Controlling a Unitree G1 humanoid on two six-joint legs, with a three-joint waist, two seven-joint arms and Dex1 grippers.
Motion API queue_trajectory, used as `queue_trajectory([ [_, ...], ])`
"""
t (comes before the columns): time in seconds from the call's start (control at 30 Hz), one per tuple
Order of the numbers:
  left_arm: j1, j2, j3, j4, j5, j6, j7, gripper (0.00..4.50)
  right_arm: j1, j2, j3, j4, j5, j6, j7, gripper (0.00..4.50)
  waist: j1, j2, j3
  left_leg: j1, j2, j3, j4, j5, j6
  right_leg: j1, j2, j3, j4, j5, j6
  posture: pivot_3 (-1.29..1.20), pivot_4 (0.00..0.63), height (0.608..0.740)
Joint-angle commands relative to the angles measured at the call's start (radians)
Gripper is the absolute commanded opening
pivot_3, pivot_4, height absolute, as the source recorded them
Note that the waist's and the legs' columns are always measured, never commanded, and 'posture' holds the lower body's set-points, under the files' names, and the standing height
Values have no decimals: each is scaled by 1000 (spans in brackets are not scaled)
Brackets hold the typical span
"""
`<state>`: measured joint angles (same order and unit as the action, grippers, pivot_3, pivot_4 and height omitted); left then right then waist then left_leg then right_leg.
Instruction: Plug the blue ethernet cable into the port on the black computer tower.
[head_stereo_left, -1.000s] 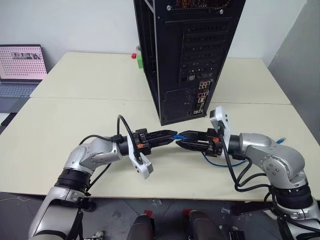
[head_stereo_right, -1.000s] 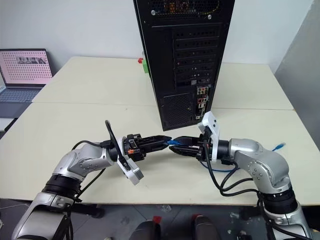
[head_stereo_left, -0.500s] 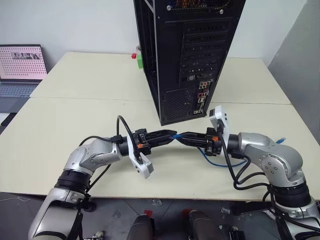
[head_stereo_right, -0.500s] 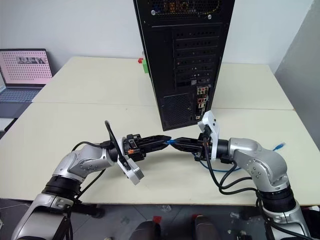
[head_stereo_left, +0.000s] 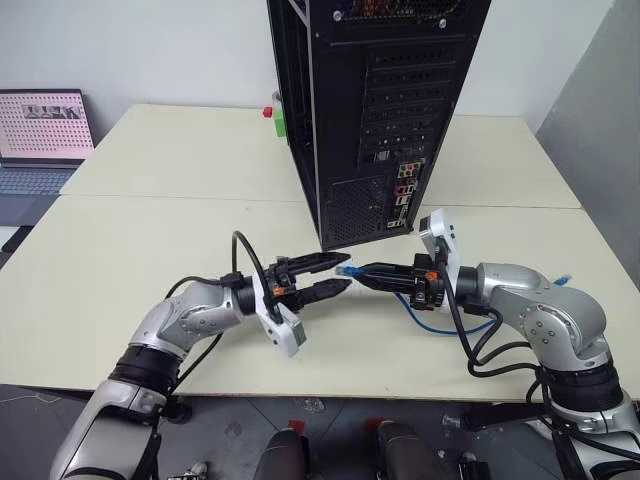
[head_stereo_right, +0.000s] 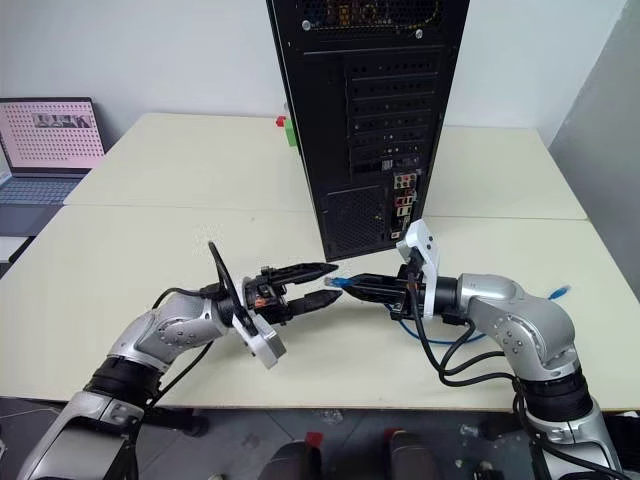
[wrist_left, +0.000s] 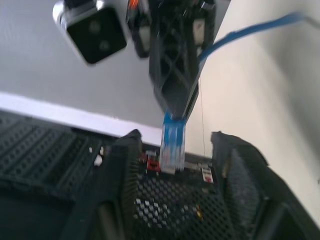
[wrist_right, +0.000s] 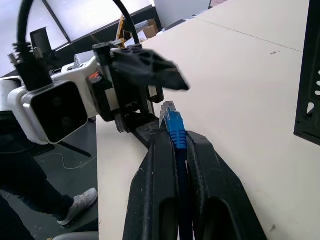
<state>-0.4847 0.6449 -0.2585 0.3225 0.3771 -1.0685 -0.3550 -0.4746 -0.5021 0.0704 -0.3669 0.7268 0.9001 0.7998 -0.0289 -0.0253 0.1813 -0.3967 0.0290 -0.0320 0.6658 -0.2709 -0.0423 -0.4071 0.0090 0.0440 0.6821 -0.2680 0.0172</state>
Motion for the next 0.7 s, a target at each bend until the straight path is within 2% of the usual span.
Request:
queue_trajectory([
  [0.03, 71, -6, -7, -35, -287, 271, -156, 3478, 6, -13, -38, -41, -20, -32, -43, 0, -1, 0, 0, 0, 0, 0, 0, 0, 0, 0, 0, 0, 0, 0, 0, 0, 150, 740],
  [0.13, 145, -17, 8, -163, -486, 563, -259, 4167, 37, -7, -61, -76, -95, -79, -144, 0, -2, 1, 0, 0, 0, -1, 0, 0, 0, 0, 0, 0, 0, 0, 0, 0, 150, 740],
  [0.2, 184, -25, 26, -263, -580, 737, -287, 4456, 53, 12, -74, -95, -144, -107, -222, 0, -2, 0, 0, -1, 1, -1, 0, 0, 0, 0, 0, -1, 0, 0, 0, 0, 150, 740],
  [0.3, 209, -25, 43, -390, -637, 926, -290, 4456, 67, 56, -62, -126, -206, -131, -326, 0, -1, 0, 0, -1, 0, -2, 0, 0, 0, 0, 0, -1, 0, 0, 0, 0, 150, 740],
  [0.43, 216, -66, 81, -513, -729, 1179, -238, 4456, 103, 188, 18, -133, -428, -227, -584, 0, -2, 1, -1, -1, 0, -2, 0, 0, 0, 0, 2, 0, 0, 0, 0, 0, 150, 740],
  [0.57, 185, -91, 88, -589, -738, 1328, -215, 4456, 117, 317, 59, -105, -534, -262, -745, 0, -2, 1, -1, -1, 0, -2, 0, 0, -1, -1, 2, 1, 0, 0, 0, 0, 150, 740],
  [0.7, 157, -92, 86, -619, -689, 1407, -200, 4456, 100, 382, 59, -67, -601, -275, -813, 0, -2, 1, -1, -1, 0, -1, 0, 0, -1, -1, 3, 1, 0, 0, 0, 0, 150, 740],
])
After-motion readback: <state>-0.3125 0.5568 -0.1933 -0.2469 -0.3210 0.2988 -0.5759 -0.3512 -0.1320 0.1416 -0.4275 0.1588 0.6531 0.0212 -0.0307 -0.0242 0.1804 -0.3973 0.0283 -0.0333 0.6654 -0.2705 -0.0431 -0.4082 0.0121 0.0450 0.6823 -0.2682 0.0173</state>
